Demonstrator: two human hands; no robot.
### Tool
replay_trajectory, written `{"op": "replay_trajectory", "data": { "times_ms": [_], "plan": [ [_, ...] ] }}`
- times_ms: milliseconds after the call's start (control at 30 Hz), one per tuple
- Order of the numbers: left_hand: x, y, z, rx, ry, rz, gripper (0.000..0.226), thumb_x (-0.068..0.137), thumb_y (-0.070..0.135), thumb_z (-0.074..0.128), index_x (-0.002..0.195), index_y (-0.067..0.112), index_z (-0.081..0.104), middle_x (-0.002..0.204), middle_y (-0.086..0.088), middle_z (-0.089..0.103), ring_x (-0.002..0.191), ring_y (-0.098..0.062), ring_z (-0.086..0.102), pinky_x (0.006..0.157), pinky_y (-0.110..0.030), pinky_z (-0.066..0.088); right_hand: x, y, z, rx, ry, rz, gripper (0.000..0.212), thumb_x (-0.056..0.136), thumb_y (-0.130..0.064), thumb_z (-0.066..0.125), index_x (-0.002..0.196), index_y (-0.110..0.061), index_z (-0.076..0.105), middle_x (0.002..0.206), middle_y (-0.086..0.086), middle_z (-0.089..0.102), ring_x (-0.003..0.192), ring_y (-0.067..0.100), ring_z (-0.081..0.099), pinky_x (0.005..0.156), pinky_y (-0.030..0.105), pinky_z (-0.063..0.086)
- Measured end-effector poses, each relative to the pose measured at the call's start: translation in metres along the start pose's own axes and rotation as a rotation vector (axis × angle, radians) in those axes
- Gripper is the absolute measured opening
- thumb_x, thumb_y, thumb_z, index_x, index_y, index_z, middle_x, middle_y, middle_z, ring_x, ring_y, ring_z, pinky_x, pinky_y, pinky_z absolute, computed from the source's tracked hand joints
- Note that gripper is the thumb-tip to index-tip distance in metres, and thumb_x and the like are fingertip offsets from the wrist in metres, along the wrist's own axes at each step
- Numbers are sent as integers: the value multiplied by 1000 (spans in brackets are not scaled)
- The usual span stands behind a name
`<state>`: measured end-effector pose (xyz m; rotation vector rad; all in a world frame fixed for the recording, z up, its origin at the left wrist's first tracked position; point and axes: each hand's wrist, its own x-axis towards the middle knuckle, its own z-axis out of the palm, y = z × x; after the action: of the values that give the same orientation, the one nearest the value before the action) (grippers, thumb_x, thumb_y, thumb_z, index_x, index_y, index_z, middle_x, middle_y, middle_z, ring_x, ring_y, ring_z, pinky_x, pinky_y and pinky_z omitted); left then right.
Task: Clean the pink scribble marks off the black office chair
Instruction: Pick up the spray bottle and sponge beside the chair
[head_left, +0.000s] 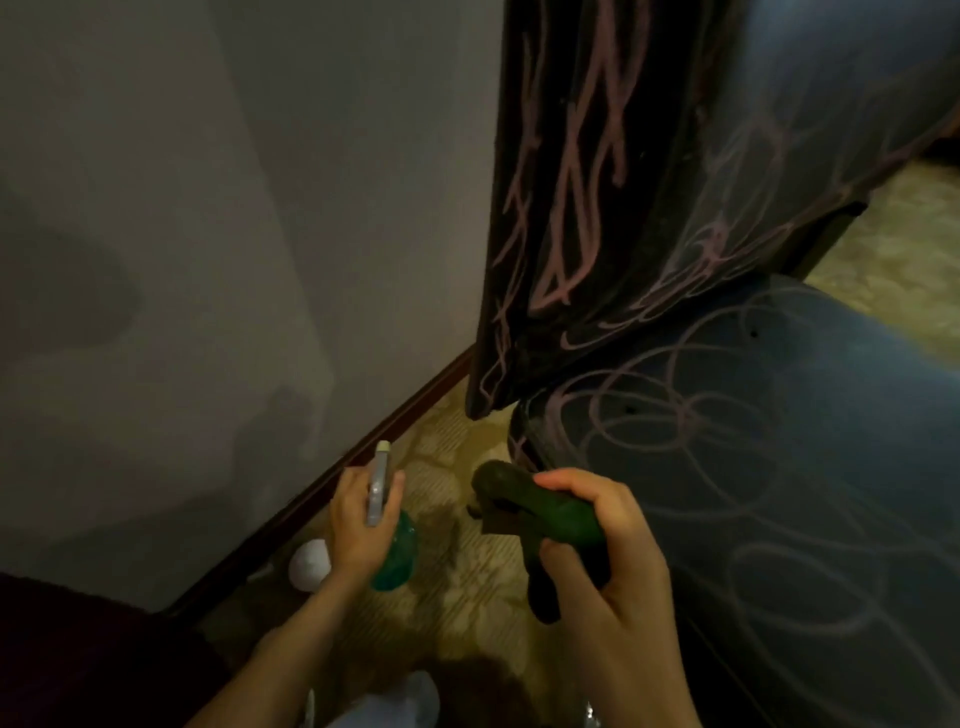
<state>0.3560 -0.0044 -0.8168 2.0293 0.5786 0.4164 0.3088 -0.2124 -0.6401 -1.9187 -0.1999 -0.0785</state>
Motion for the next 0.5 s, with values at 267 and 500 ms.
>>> {"op": "replay_trajectory", "data": {
  "times_ms": [267, 500],
  "plan": [
    [12, -80, 13, 66, -16, -48, 22, 83, 23, 71, 74, 5, 61, 60, -7, 58, 56, -19, 59, 55, -34, 51, 1, 26, 43, 49, -49, 64, 40, 66, -17, 55, 97, -43, 61, 106, -11, 59, 100, 7, 56, 76, 17, 43],
    [13, -124, 32, 18, -66, -218, 17, 85, 23, 68, 80, 11, 56, 63, -1, 52, 61, -14, 55, 61, -26, 43, 3, 46, 58, 31, -67, 36, 37, 59, -34, 55, 94, -45, 62, 110, -17, 61, 105, 4, 57, 79, 23, 46]
  ]
}}
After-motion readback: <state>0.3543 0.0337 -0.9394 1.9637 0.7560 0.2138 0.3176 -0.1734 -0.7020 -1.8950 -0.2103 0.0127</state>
